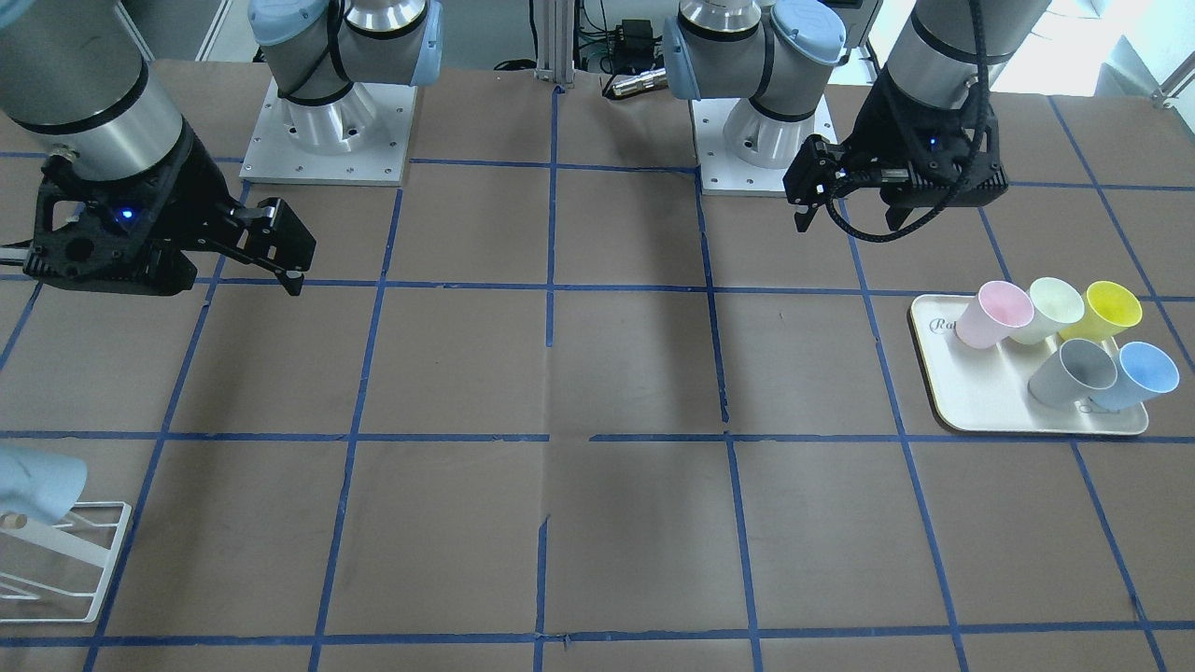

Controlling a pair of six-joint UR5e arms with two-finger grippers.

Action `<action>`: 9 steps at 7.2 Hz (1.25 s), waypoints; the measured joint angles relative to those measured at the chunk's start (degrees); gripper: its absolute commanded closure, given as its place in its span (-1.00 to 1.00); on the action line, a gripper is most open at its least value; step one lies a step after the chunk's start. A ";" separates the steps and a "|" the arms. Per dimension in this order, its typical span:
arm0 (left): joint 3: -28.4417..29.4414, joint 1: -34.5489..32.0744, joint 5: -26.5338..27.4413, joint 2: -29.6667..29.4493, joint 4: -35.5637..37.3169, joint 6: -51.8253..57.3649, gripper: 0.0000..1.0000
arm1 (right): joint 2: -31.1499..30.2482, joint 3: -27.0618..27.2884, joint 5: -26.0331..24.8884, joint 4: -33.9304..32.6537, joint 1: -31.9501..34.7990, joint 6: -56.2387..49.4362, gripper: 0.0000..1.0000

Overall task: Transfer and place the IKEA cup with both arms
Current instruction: 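Move the right gripper toward the light blue cup on the wire rack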

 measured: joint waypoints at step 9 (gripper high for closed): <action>0.01 -2.46 -0.19 -0.45 0.03 0.08 -1.00 | 0.10 0.46 0.05 -0.17 -1.53 0.06 -1.00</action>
